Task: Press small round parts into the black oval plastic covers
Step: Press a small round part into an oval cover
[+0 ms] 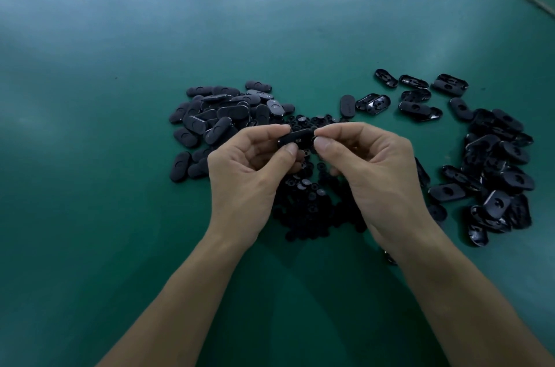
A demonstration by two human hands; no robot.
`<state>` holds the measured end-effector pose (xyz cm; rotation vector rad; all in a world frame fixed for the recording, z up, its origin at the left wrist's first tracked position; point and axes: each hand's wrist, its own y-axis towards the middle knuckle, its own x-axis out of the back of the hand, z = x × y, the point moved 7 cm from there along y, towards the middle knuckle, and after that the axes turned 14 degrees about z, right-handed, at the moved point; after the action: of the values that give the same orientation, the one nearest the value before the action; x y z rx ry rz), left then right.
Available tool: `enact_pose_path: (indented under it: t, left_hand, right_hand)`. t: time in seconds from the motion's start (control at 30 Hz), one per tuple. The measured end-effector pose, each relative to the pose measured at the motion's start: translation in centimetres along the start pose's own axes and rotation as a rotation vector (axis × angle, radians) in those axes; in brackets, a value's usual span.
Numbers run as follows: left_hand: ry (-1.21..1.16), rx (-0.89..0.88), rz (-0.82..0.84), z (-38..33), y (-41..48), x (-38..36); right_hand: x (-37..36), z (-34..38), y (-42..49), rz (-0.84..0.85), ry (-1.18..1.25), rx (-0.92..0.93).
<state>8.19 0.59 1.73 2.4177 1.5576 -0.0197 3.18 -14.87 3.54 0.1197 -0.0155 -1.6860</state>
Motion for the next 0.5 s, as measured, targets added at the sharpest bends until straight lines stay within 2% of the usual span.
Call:
enact_pose_path:
  t: [0.17,0.5]
  left_hand:
    - [-0.018,0.006,0.024,-0.01,0.01,-0.16]
    - [-0.020,0.012,0.039,-0.20,0.00,-0.30]
  right_hand:
    - [-0.07,-0.56,0.00,0.001,0.077,-0.054]
    - [-0.02,-0.40,-0.08,-0.018,0.002,-0.045]
